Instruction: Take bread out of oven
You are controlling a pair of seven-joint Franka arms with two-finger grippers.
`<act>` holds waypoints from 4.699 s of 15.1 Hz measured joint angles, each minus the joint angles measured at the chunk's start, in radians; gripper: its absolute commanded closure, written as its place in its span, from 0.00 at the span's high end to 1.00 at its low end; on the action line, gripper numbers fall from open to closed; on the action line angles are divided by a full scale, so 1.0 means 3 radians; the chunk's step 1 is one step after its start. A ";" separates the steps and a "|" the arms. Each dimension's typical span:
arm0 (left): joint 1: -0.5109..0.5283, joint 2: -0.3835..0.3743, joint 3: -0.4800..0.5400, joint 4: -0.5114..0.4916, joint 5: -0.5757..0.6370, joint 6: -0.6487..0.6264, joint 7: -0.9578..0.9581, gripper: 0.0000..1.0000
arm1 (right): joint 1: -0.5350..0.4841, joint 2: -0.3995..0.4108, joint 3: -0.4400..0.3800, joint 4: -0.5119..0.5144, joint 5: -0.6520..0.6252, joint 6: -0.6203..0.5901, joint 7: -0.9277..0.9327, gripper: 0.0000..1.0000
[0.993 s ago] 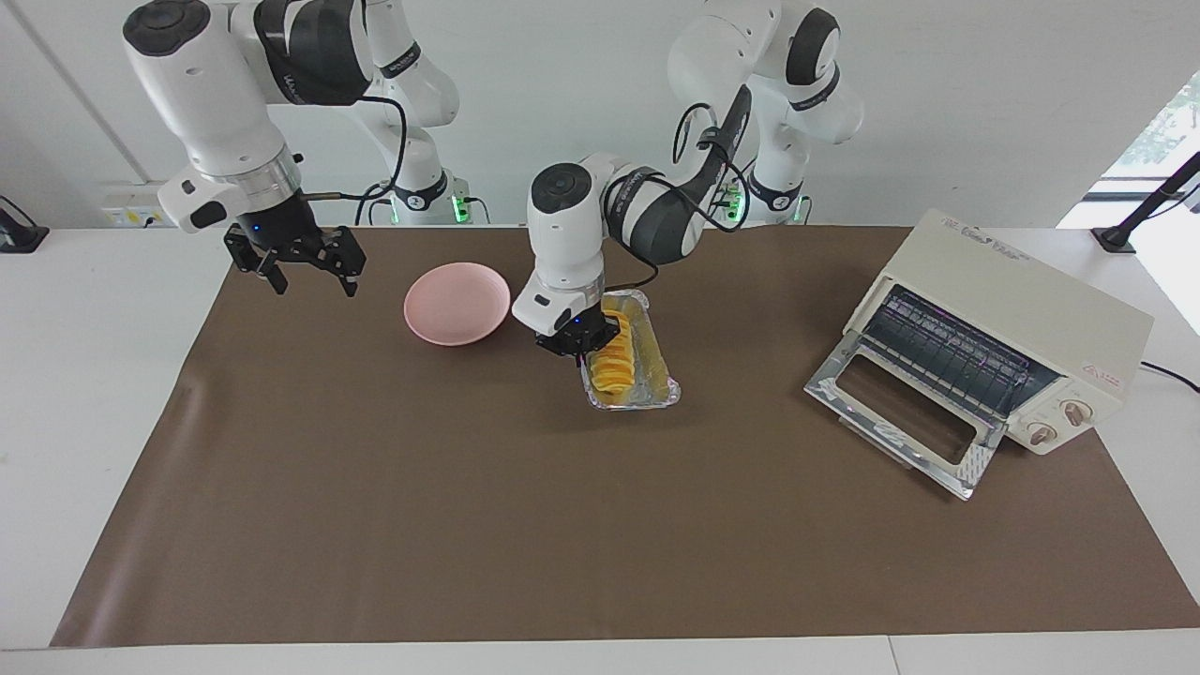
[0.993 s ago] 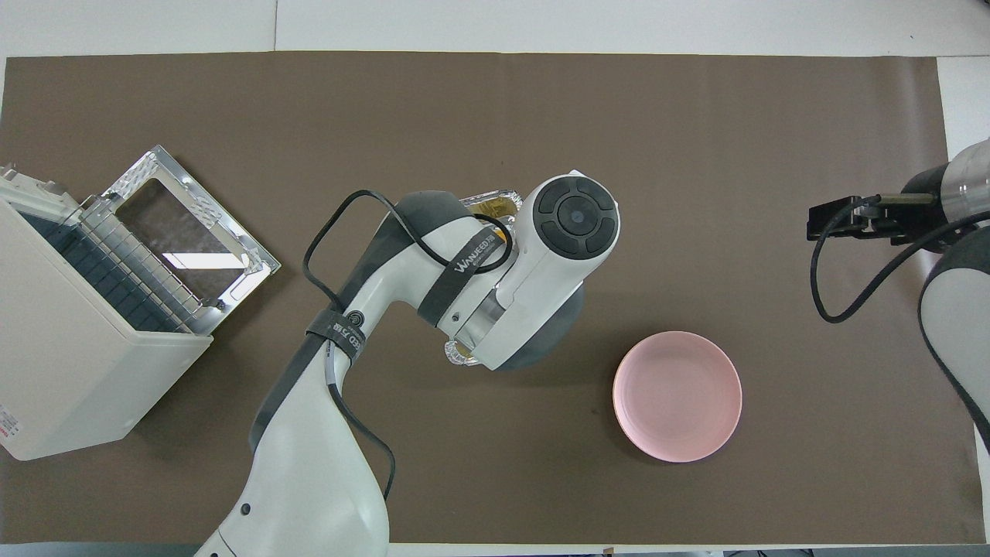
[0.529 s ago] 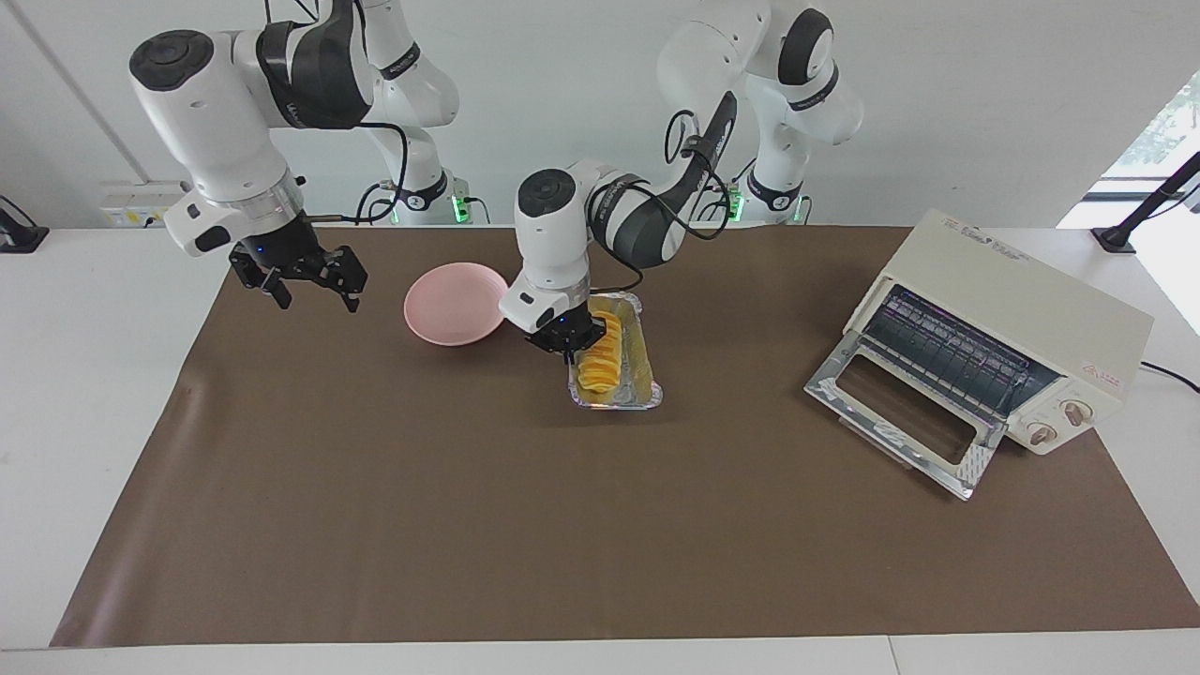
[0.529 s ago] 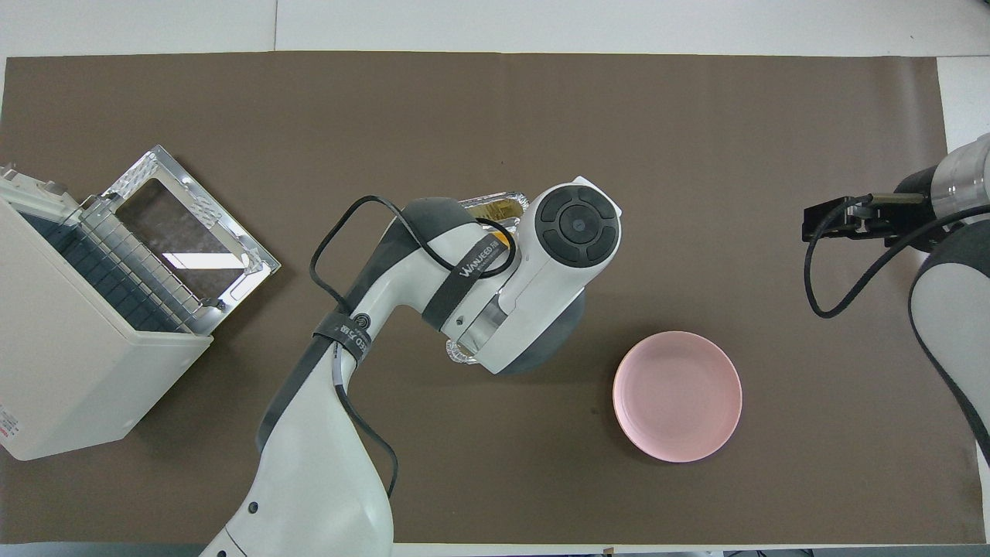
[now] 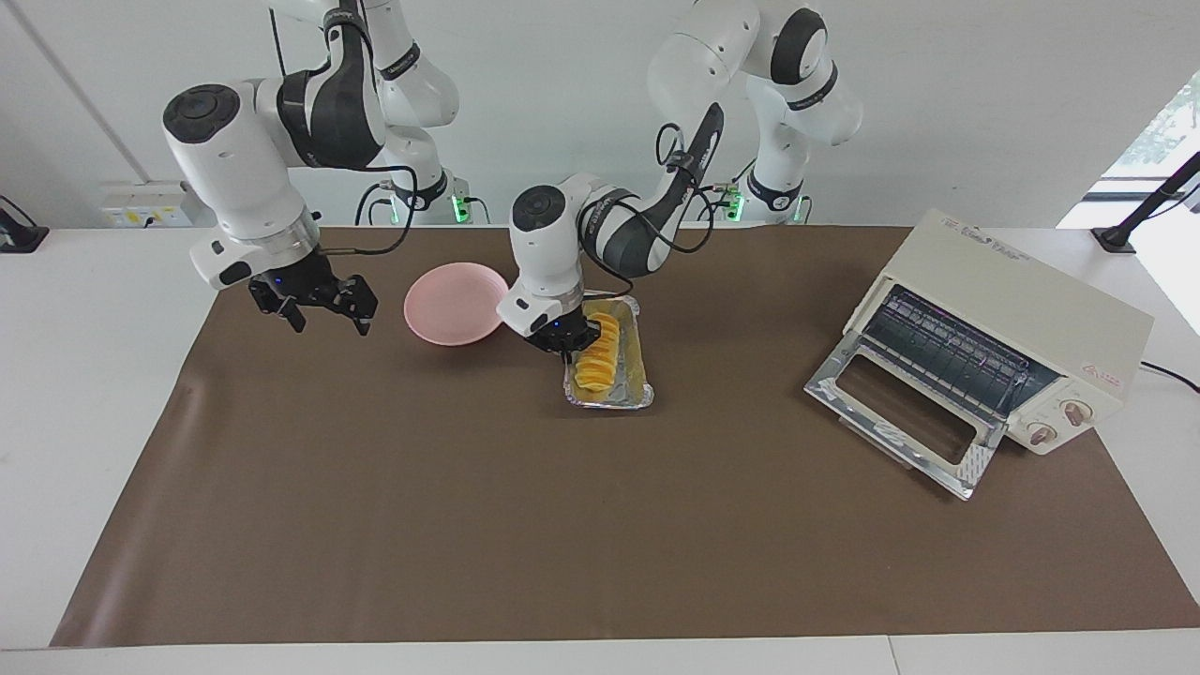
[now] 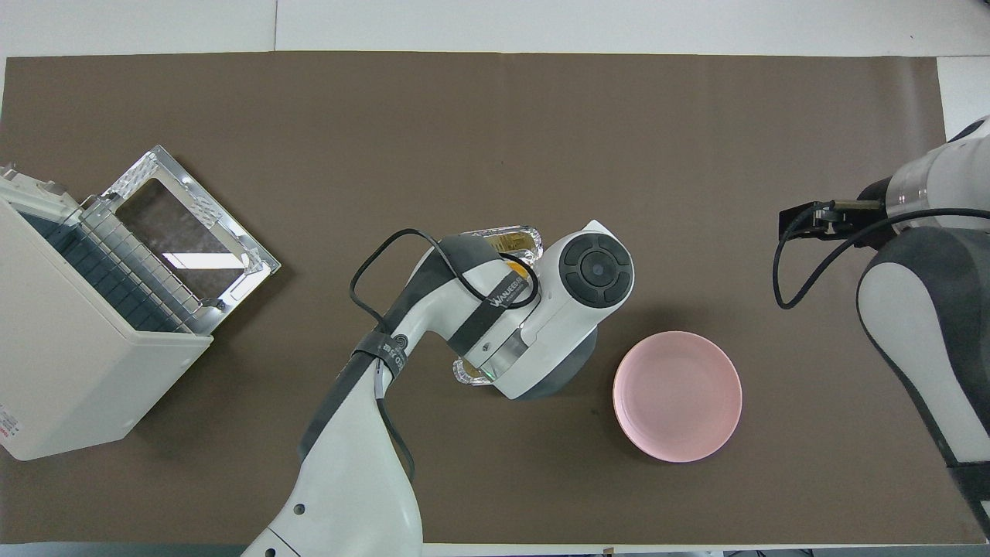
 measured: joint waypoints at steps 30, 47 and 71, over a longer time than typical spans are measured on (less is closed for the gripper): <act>0.2417 -0.1505 0.0154 0.0245 -0.0293 -0.1833 0.2687 1.00 | 0.1458 0.0731 0.0061 -0.0235 0.0017 0.0983 0.0988 1.00; 0.2930 -0.1939 -0.0336 -0.0333 -0.0179 -0.2189 0.2257 1.00 | 0.1610 0.0895 0.0047 -0.0604 0.0017 0.1565 0.1224 0.00; 0.2963 -0.2016 -0.0419 -0.0434 -0.0029 -0.1922 0.2512 1.00 | 0.0139 0.1159 0.0042 0.0035 0.0687 0.1178 -0.0450 1.00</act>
